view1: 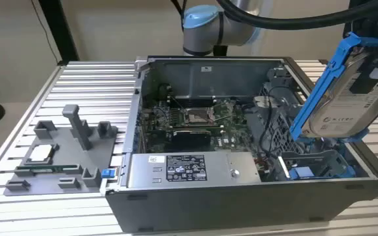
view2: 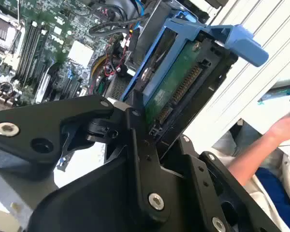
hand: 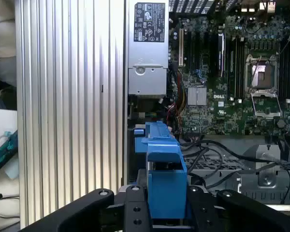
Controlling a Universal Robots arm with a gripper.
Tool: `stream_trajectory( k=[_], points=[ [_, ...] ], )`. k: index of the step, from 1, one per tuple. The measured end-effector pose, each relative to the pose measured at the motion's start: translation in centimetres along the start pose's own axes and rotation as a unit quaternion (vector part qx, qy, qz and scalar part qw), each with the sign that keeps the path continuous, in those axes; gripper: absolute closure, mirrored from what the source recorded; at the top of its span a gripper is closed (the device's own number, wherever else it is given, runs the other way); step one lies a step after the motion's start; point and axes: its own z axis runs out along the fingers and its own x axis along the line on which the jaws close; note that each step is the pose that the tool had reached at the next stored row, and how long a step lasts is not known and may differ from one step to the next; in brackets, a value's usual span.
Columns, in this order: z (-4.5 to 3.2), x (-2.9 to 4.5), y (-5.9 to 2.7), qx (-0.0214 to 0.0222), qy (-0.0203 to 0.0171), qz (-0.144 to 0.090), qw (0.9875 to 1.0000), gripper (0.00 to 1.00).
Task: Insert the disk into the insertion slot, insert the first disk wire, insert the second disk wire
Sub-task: 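Insert the disk into the insertion slot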
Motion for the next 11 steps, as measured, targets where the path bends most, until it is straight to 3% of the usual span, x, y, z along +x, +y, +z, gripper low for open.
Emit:
stream_trajectory(
  k=[8, 11],
  points=[
    [0.00, 0.01, -0.04, 0.0000, 0.0000, 0.000, 1.0000, 1.00],
    [0.15, 0.40, -0.45, -0.0003, -0.0002, 0.000, 1.0000, 1.00]
  ],
)
